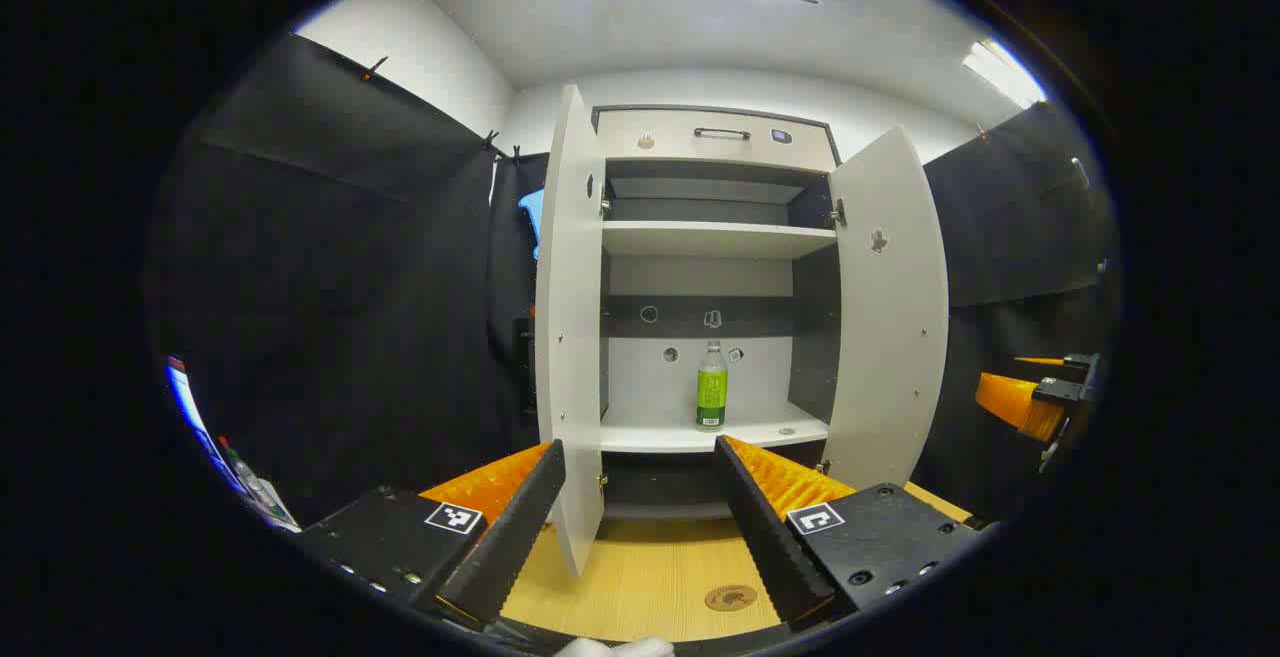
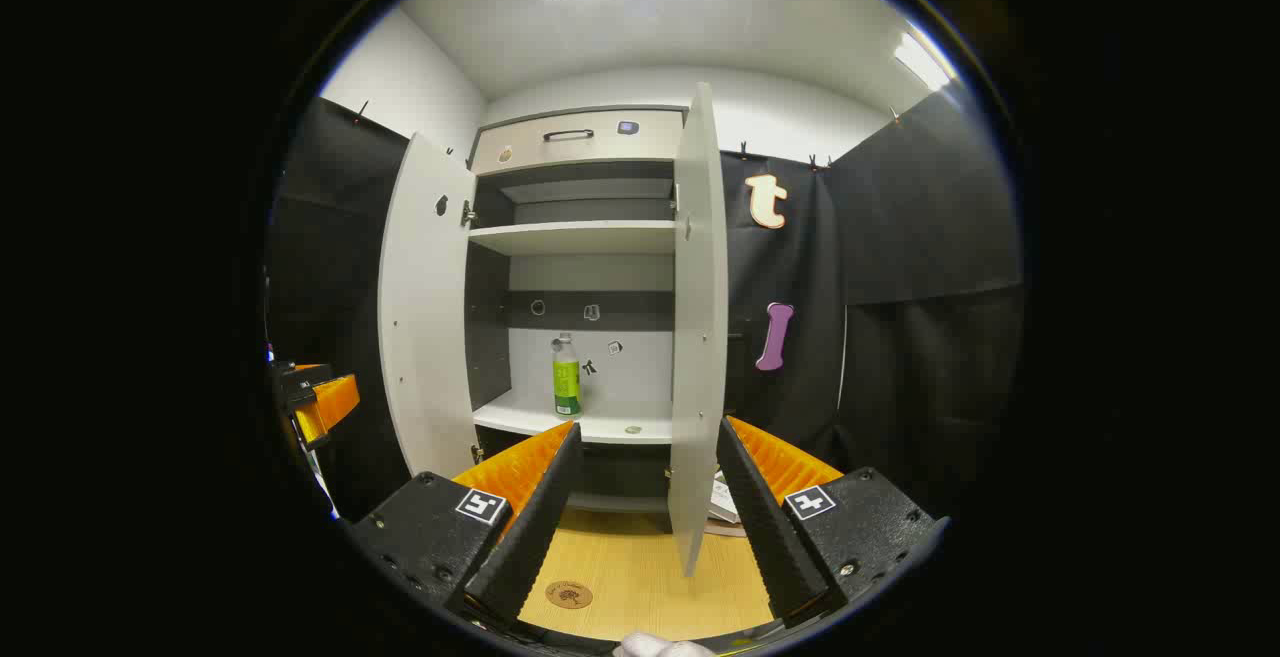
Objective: Grasp the bottle in the cabinet with the left hand and place it on the coaster, then close the right door with the right hand and the left door with the left hand.
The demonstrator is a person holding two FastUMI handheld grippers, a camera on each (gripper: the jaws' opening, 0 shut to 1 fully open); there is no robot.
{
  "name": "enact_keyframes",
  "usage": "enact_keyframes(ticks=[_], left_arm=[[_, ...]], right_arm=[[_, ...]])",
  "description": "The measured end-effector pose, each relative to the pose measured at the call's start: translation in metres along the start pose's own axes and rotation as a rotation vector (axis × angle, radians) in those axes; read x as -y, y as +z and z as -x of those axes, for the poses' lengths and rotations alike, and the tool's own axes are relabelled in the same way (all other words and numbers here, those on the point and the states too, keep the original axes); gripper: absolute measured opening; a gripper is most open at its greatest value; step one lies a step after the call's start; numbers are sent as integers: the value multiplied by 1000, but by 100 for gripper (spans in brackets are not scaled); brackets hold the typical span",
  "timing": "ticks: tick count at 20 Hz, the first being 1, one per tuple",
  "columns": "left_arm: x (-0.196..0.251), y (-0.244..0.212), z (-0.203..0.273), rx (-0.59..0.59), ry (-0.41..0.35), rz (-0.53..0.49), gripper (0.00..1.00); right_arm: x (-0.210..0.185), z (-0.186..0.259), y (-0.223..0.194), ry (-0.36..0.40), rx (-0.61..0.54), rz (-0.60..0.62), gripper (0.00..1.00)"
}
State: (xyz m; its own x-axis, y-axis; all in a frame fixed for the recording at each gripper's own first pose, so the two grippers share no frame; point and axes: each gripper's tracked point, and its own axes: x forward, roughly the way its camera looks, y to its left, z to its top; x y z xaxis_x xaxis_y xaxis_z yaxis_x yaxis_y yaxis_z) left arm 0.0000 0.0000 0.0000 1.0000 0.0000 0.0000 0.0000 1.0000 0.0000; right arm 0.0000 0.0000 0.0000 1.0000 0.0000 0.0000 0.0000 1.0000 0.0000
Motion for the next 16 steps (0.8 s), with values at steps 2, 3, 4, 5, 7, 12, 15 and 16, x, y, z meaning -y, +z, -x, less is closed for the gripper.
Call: enact_keyframes(ticks=[2,3,4,5,7,12,15,16], left_arm=[[1,0,-2,1,-12,2,95],[0,0,-2,-1,-13,7,95],[-2,-2,-2,-5,-13,12,95],[-5,-3,-3,-8,-11,13,95],[-10,-4,-2,-9,-2,8,95],[-12,-8,-4,-19,-11,0,95],[-7,-8,-11,-24,-26,-6,95],[-5,-8,-14,-27,-31,-9,95]], right_arm=[[4,2,1,-19,4,0,83],[5,3,4,-27,9,0,83],[5,4,3,-32,10,2,83],[4,5,3,-34,11,3,83],[1,5,4,-36,15,5,83],[-6,5,1,-29,11,9,83],[-7,4,0,-26,4,12,83],[-7,3,0,-23,2,15,83]])
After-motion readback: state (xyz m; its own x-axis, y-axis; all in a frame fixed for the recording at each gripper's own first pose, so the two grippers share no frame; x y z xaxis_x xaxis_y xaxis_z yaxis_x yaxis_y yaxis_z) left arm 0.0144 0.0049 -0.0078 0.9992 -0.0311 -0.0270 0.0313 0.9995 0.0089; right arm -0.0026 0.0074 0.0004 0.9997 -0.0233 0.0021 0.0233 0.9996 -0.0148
